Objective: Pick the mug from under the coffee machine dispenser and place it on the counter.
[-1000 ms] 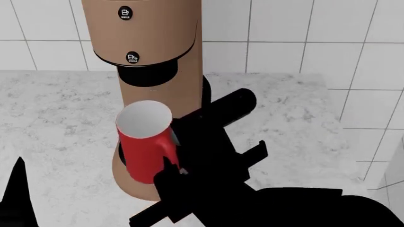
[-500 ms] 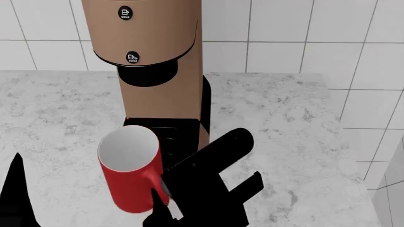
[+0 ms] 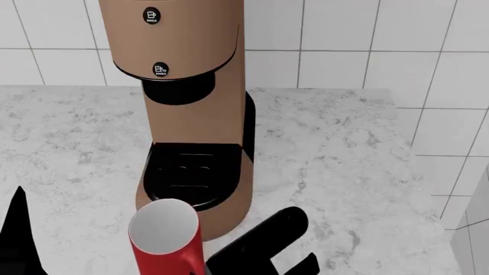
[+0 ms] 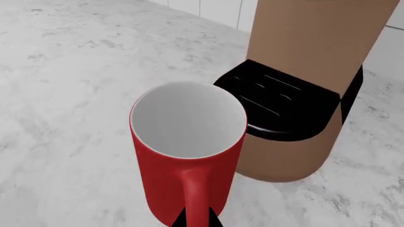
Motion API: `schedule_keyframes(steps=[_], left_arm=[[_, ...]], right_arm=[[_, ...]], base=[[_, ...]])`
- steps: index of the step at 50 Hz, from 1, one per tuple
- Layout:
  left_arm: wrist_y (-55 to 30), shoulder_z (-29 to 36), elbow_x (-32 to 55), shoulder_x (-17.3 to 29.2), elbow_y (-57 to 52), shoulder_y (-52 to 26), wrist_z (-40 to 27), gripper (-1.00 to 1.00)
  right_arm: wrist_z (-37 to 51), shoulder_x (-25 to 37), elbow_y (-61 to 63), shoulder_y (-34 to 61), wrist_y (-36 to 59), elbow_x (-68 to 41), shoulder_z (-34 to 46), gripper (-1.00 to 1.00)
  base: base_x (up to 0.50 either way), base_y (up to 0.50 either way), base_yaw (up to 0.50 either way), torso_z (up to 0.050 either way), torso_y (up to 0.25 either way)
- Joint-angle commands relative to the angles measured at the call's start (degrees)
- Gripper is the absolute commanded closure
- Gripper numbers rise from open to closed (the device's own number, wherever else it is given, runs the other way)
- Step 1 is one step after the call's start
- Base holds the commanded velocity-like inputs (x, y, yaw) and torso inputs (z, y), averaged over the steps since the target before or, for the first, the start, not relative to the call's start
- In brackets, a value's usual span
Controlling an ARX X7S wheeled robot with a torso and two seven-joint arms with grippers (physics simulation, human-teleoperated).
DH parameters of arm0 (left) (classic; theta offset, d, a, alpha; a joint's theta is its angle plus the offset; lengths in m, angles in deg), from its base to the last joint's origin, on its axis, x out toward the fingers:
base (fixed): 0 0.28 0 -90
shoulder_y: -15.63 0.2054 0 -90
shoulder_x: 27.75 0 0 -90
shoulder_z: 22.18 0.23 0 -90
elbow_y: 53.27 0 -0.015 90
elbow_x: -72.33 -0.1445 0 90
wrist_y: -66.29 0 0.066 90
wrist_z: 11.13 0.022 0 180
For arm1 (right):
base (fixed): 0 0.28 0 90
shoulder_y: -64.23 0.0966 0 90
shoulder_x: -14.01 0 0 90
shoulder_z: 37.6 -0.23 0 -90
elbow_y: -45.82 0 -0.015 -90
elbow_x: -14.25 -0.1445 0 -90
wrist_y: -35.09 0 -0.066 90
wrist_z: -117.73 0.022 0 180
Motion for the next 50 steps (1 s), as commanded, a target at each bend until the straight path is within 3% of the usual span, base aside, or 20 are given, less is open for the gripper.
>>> schedule_keyframes(steps=[1,17,18,38,50], left_arm=[[0.41,0.27,-0.32,0.13,0.34,0.22,0.2,-1.0],[0.43,0.38,0.16,0.37,0.1,-0.19,-0.23,-1.0],[0.32,0.42,0.25,0.33,0.02,-0.36,-0.3,-1.0],[0.11,0.77,0.68,0.17,0.2,-1.28,-0.74,-1.0],[0.48,-0.92,3.33,3.88,-1.73,-2.63,-1.55,-1.0]], right_arm=[[-1.67,0.52,0.28,-2.61,-1.33,3.03,0.67,1.0],[-3.09,1.13,-0.98,-3.89,-0.9,3.5,2.2,1.0],[-2.63,1.2,-0.88,-3.59,-0.62,2.82,1.93,-1.0],[1.35,4.19,2.6,-2.37,0.95,-1.73,-0.06,-1.0],[11.79,12.33,13.77,0.8,-0.69,-14.9,-7.12,-1.0]], base=[[0.0,0.0,0.0,0.0,0.0],[0.0,0.0,0.0,0.0,0.0],[0.0,0.0,0.0,0.0,0.0],[0.0,0.0,0.0,0.0,0.0],[0.0,0.0,0.0,0.0,0.0]])
